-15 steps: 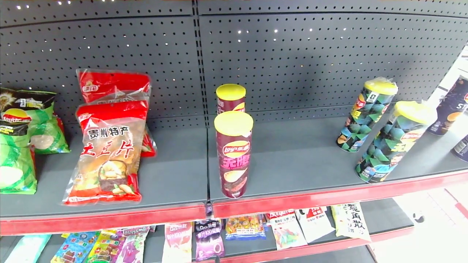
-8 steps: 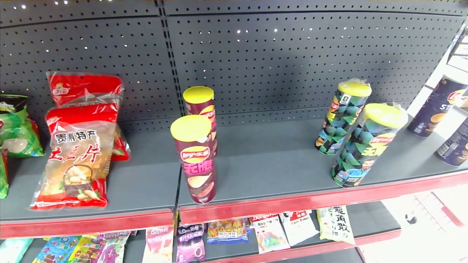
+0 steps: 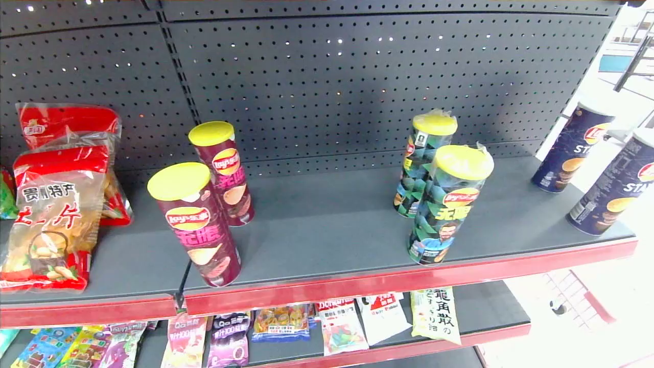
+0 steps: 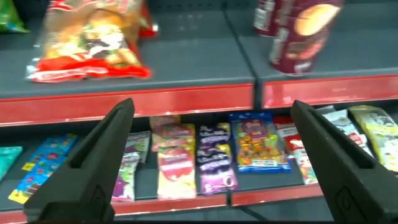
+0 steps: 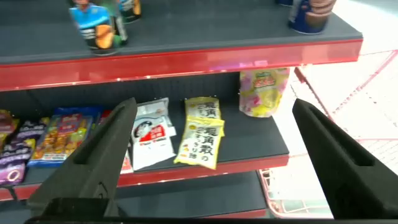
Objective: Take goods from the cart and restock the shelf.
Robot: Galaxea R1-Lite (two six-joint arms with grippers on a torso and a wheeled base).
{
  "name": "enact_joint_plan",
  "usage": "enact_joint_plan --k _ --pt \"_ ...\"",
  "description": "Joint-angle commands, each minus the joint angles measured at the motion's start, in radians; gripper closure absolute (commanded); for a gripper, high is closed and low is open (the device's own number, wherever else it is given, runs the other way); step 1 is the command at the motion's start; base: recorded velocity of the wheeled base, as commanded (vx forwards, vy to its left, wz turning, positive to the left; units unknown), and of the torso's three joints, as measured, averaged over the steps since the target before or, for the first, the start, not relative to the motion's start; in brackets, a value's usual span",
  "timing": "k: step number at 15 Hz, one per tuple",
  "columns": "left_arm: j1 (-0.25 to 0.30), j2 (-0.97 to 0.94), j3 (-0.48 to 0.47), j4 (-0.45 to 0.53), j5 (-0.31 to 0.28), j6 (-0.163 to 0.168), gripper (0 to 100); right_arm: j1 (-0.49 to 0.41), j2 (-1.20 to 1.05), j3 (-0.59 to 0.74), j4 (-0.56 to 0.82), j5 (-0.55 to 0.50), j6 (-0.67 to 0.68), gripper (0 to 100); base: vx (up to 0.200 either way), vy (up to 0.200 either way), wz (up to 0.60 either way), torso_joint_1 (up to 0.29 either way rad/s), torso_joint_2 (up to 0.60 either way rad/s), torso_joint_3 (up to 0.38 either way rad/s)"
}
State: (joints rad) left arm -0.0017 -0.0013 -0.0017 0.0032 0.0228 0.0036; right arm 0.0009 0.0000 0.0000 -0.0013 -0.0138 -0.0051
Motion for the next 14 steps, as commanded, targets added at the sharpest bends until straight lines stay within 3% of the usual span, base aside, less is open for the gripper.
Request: enact_joint_plan --k 1,12,14 --pt "0.0 0.001 0.0 0.0 0.0 -0.001 0 0.001 0.002 0.0 0.0 0.0 -0.001 0 0.0 -0.2 0.0 -0.002 0.0 0.002" --pt "0.0 0.001 0.0 0.0 0.0 -0.001 0 0.001 0.002 0.0 0.0 0.0 -0.001 0 0.0 -0.2 0.0 0.003 0.0 0.003" --pt "0.0 0.001 0.0 0.0 0.0 -0.001 0 0.001 0.002 0.0 0.0 0.0 -0.001 0 0.0 0.0 0.0 0.0 0.0 0.0"
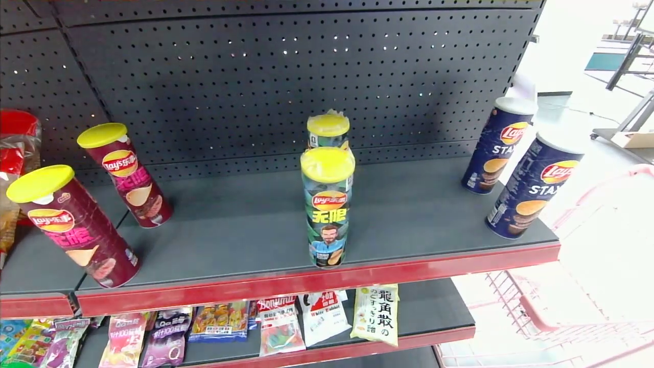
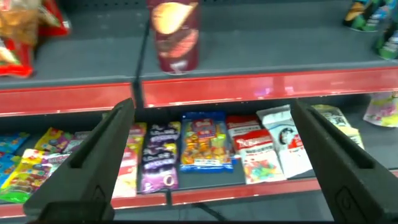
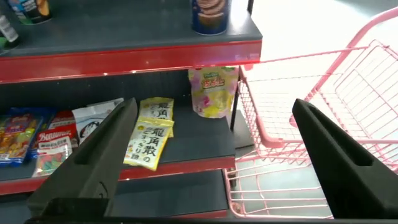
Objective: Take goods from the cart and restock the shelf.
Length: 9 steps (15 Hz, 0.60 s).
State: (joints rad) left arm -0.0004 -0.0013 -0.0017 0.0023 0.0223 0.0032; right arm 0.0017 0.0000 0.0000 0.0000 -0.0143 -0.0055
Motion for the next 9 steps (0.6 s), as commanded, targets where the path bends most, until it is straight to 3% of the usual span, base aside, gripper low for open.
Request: enact_joint_plan --k 1,4,7,9 --pt "-0.001 0.001 0.0 0.001 0.001 0.0 0 0.0 0.002 0.0 -0.002 0.0 -0.001 0 0.0 0.0 0.0 0.0 0.0 0.0" --pt "-0.001 0.001 0.0 0.001 0.001 0.0 0 0.0 0.002 0.0 -0.002 0.0 -0.001 0 0.0 0.0 0.0 0.0 0.0 0.0" --pt "-0.001 0.001 0.0 0.001 0.001 0.0 0 0.0 0.002 0.0 -0.002 0.0 -0.001 0 0.0 0.0 0.6 -0.002 0.0 -0.001" --pt "-0.001 0.001 0.0 0.001 0.001 0.0 0 0.0 0.002 0.0 -0.002 0.0 -0.001 0 0.0 0.0 0.0 0.0 0.0 0.0"
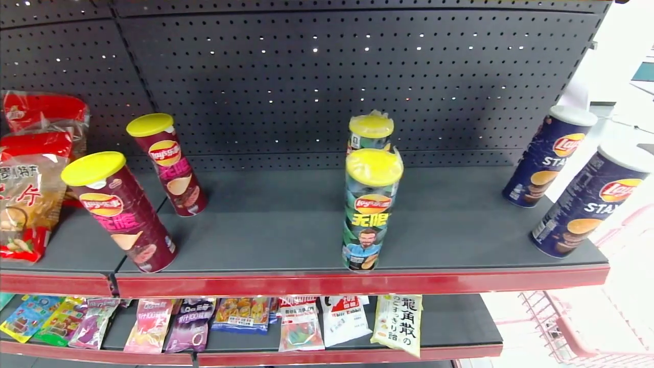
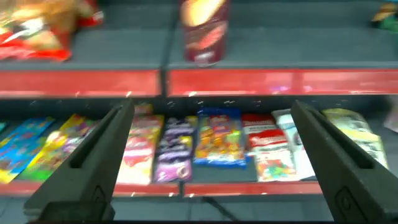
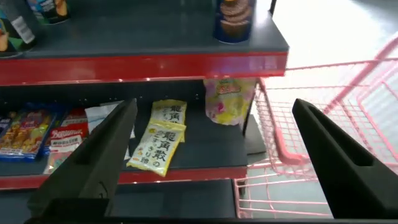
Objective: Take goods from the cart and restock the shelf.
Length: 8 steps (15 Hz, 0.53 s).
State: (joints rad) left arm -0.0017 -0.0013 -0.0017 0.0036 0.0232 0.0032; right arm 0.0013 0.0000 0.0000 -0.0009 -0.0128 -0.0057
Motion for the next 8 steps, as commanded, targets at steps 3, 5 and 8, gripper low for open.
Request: enact_joint_plan --k 3,5,8 --pt "0.0 0.001 0.0 -0.001 0.0 0.0 0 0.0 0.002 0.0 -0.001 -0.001 0.0 0 0.0 0.0 0.0 0.0 0.0 0.0" --pt "0.0 0.001 0.0 -0.001 0.0 0.0 0 0.0 0.002 0.0 -0.001 -0.001 0.0 0 0.0 0.0 0.0 0.0 0.0 0.0" --pt "0.0 0.001 0.0 -0.001 0.0 0.0 0 0.0 0.002 0.0 -0.001 -0.001 0.0 0 0.0 0.0 0.0 0.0 0.0 0.0"
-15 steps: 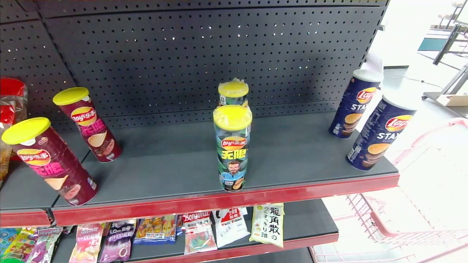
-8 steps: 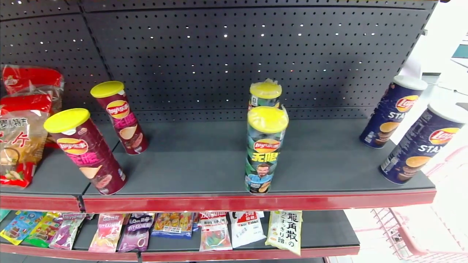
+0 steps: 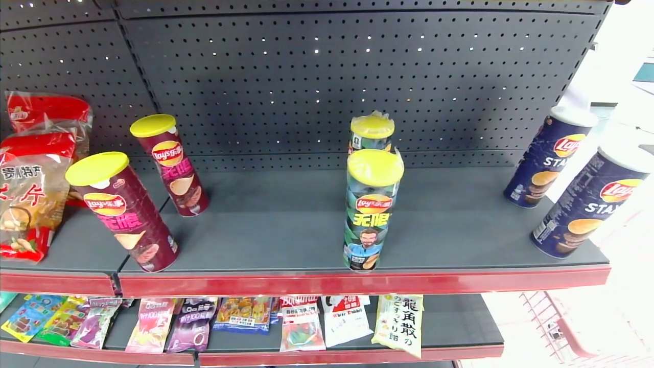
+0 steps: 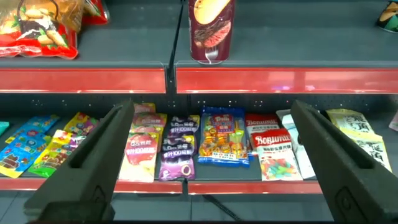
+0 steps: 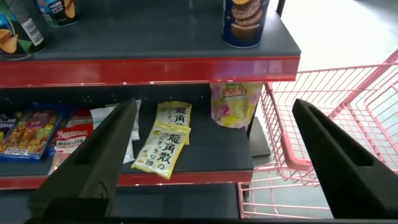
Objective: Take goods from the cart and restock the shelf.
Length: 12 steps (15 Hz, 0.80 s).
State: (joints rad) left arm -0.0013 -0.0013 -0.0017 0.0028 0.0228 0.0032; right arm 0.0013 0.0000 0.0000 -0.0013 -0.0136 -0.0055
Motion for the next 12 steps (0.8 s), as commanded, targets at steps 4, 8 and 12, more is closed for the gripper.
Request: enact_joint_plan --k 4,8,12 --pt "0.0 0.001 0.0 0.0 0.0 0.0 0 0.0 0.002 0.0 0.0 0.0 -0.001 0 0.0 0.0 0.0 0.0 0.0 0.0" --pt "0.0 0.001 0.0 0.0 0.0 0.0 0 0.0 0.002 0.0 0.0 0.0 -0.001 0 0.0 0.0 0.0 0.0 0.0 0.0" --pt "0.0 0.001 0.0 0.0 0.0 0.0 0 0.0 0.002 0.0 0.0 0.0 0.001 0 0.0 0.0 0.0 0.0 0.0 0.0"
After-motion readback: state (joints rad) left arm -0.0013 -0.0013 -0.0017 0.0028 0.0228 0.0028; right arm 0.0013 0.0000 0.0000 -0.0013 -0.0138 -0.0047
